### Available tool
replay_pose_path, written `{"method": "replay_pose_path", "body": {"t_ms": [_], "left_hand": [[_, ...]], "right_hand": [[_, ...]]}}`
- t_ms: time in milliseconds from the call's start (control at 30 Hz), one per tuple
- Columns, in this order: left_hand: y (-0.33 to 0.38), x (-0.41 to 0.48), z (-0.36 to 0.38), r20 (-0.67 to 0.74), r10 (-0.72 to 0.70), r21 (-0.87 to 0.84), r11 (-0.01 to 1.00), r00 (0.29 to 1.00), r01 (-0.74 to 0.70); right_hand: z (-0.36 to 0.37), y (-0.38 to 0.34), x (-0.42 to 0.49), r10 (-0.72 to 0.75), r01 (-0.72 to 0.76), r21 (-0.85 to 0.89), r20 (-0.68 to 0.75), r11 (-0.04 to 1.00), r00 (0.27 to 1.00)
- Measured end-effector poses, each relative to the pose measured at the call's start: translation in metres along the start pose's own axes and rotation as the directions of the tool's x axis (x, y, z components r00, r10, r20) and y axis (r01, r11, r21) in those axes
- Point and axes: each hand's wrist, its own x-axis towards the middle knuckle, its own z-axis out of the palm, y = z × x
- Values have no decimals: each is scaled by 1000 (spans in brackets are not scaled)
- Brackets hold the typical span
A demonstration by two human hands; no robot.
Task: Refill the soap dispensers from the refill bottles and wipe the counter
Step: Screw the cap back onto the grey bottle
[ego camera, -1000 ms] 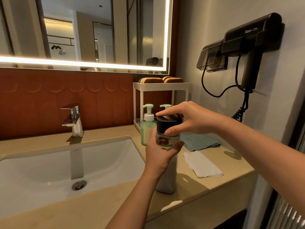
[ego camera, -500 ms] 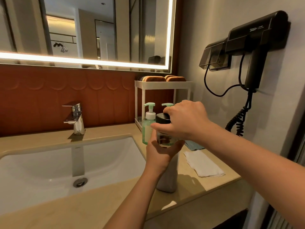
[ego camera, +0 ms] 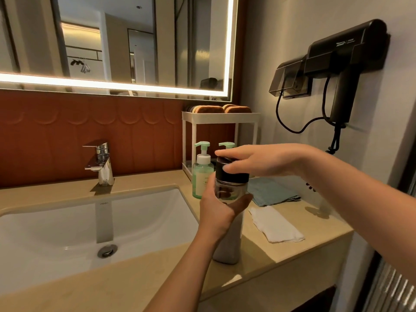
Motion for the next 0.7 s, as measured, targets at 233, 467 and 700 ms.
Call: {"method": "replay_pose_path", "body": {"t_ms": [233, 467, 700], "left_hand": [[-1, 0, 0, -1, -21, -24, 1000, 1000, 20], [-4, 2, 2, -42, -14, 32, 999, 999, 15], [-3, 2, 2, -46, 4, 55, 998, 999, -1]], "right_hand": [[7, 0, 13, -113, -42, -469, -297, 882, 948], [32, 6, 32, -201, -263, -638, -559, 724, 805], [28, -1, 39, -28, -4, -97, -331, 995, 943]]}}
